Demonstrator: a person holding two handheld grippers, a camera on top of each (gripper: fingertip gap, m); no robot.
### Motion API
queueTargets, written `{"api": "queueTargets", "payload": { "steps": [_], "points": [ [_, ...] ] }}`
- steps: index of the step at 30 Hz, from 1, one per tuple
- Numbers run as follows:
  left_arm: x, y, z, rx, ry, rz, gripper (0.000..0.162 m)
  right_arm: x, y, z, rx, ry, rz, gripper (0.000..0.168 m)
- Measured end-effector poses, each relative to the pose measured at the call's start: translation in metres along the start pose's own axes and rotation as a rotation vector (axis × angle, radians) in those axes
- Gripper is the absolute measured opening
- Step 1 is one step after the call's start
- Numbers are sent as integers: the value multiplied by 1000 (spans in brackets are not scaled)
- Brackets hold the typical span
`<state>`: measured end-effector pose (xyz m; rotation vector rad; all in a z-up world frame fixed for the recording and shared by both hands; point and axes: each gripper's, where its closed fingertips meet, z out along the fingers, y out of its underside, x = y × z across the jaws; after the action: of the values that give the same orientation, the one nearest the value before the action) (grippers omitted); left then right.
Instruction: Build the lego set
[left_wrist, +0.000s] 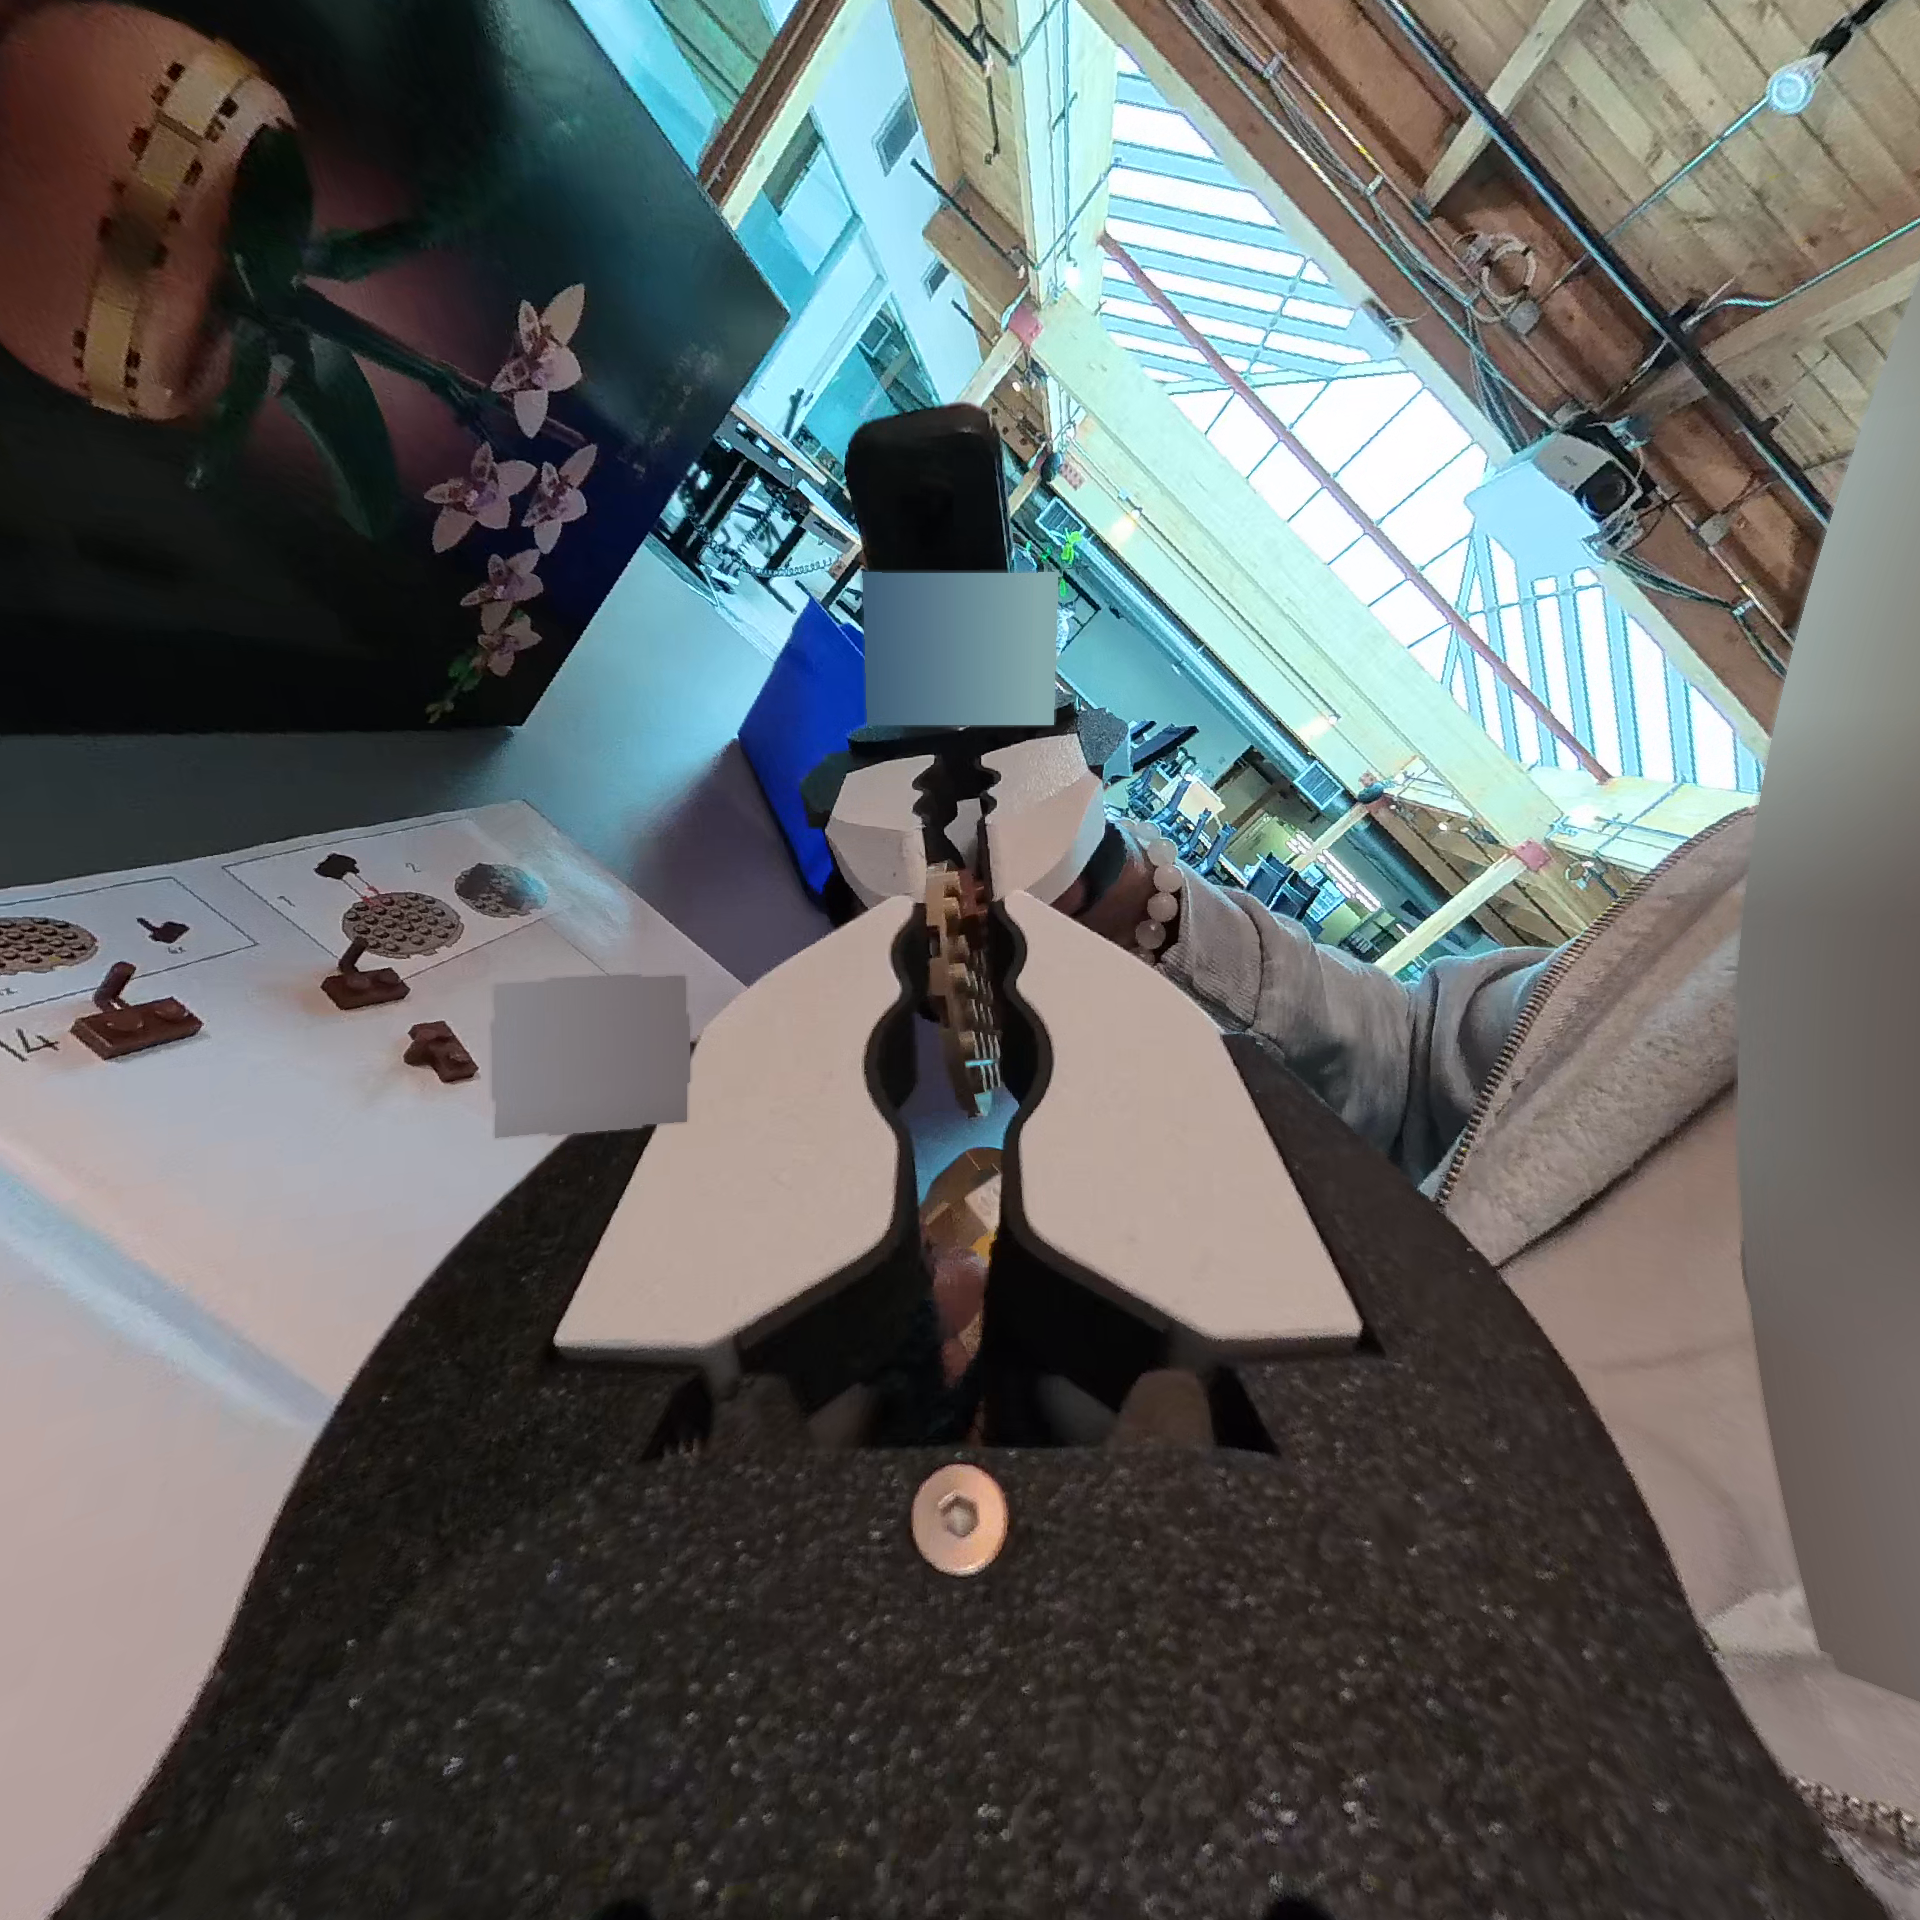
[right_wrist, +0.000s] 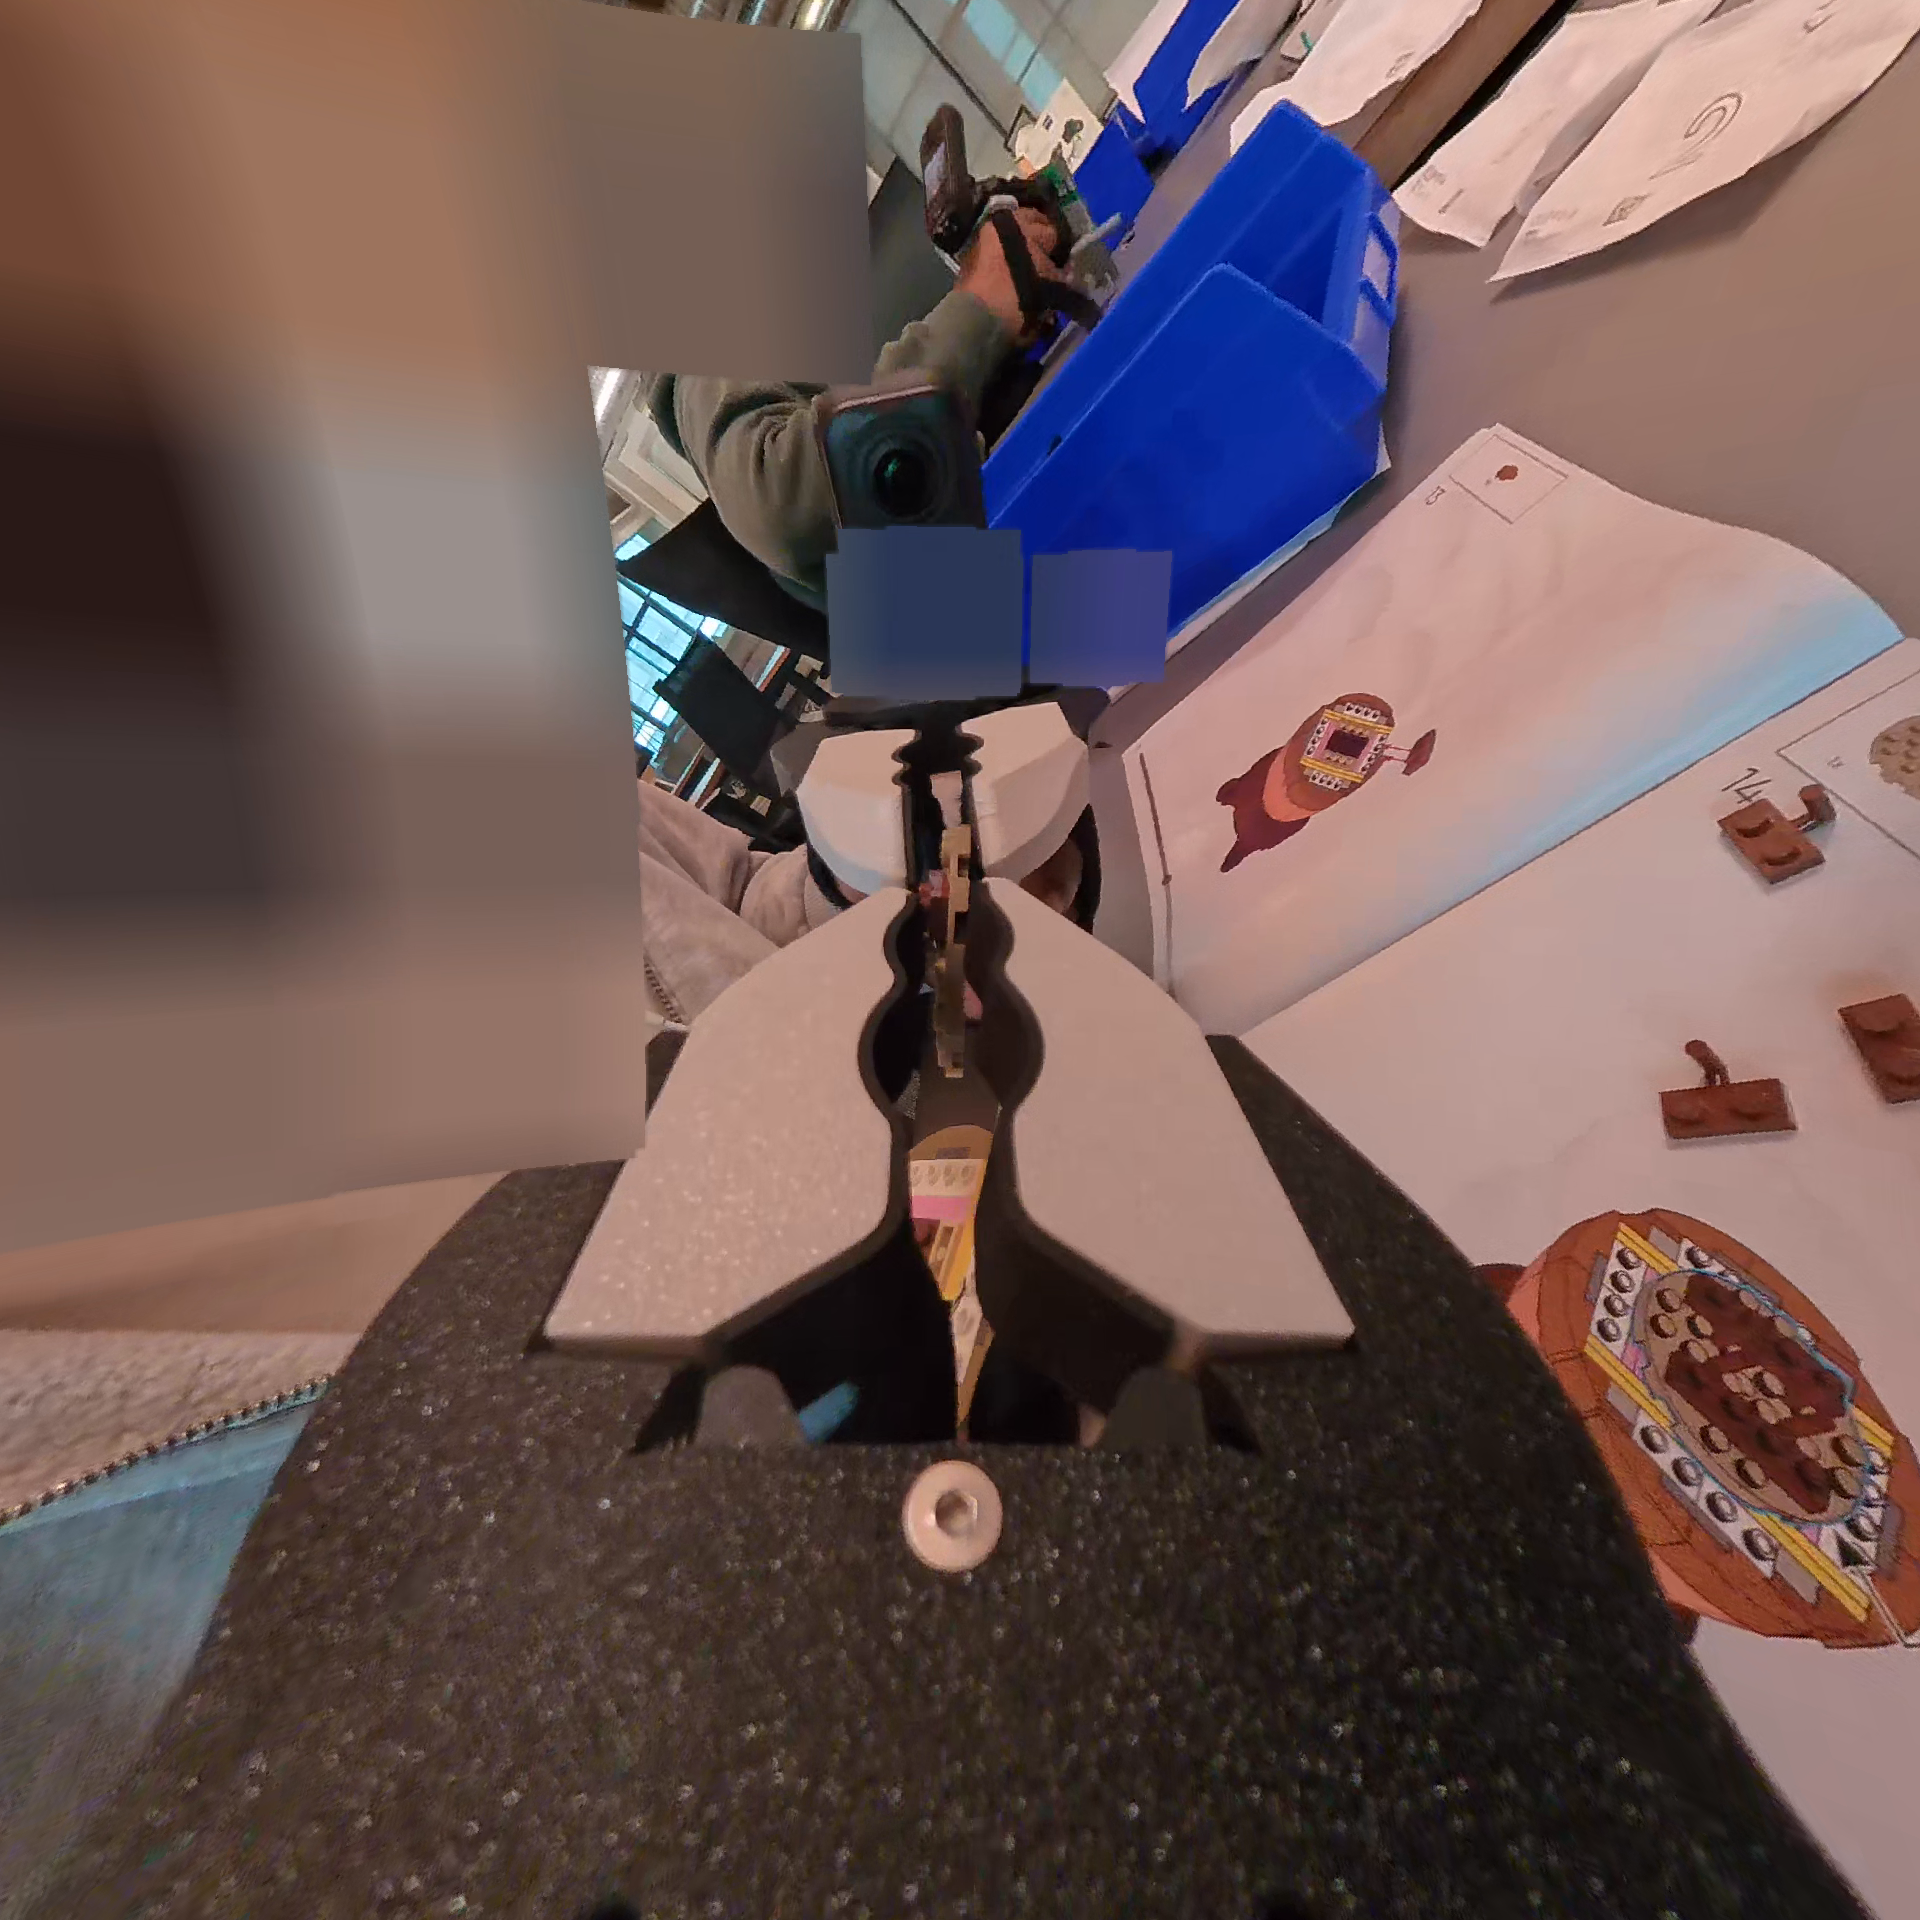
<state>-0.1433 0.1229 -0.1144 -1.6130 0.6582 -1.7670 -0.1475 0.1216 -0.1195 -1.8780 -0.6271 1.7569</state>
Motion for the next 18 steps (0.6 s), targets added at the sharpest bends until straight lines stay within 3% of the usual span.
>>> {"api": "queueTargets", "payload": {
  "steps": [14,18],
  "points": [
    [15,9,-5,-40,54,34,6,-13,10,4,-7,30,-95,6],
    [22,5,-8,-29,138,-41,5,-22,8,8,10,5,-109,7]
  ]
}}
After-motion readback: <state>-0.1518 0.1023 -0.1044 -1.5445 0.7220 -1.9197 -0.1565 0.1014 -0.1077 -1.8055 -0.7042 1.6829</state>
